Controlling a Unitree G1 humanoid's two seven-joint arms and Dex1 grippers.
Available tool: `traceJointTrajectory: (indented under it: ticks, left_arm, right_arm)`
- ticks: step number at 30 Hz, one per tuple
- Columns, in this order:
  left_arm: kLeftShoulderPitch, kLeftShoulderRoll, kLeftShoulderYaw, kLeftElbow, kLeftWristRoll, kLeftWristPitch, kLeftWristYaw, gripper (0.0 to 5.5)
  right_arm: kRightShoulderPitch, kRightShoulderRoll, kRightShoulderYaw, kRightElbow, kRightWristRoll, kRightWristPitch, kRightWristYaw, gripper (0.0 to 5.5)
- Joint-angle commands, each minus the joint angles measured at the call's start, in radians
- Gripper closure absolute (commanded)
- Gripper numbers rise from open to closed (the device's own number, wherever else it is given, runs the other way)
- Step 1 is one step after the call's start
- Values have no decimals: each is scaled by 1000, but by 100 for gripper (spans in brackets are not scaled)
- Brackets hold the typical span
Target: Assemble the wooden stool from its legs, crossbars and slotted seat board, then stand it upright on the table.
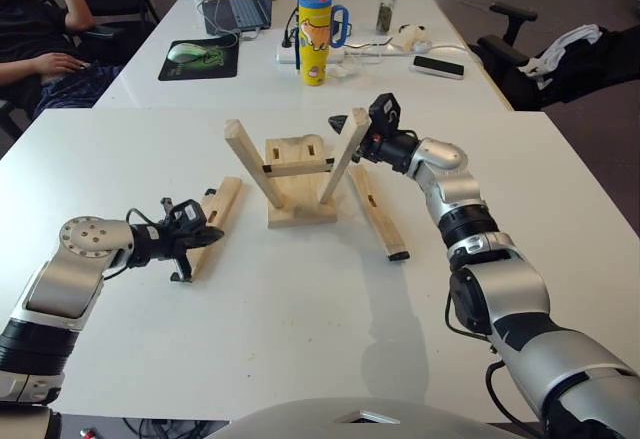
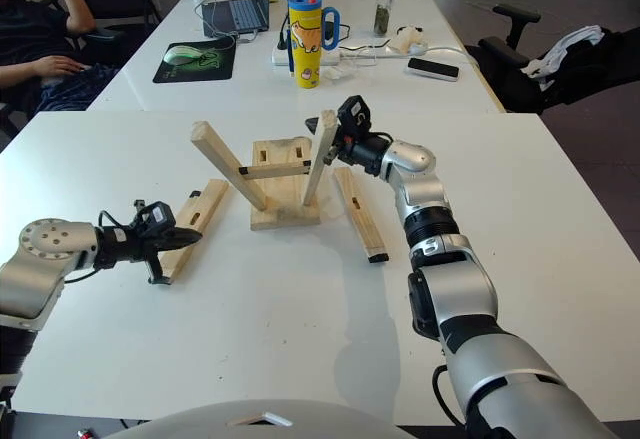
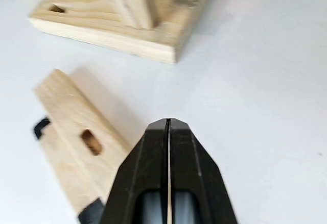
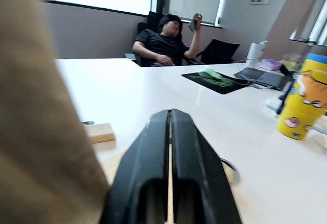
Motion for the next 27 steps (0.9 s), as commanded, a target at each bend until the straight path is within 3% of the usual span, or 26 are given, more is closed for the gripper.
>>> traceJointTrajectory:
  ticks: [1, 7, 21, 23, 27]
  left_arm:
    - [38, -15, -67, -92, -23, 63, -25, 548]
    - [24, -43, -119, -68, 51, 47, 45, 548]
    - [69, -82, -235, -223, 58, 156, 82, 548]
    - [69, -94, -255, -236, 63, 164, 90, 548]
    - [50, -138, -287, -255, 80, 157, 128, 548]
  right_arm:
    - [37, 16, 31, -46, 9, 5, 117, 550]
    - [127, 69, 101, -204, 18, 73, 181, 550]
    - [160, 267, 221, -254, -68, 79, 5, 550]
    - [142, 253, 235, -249, -109, 85, -35, 550]
    - [108, 105, 187, -121, -177, 51, -134, 550]
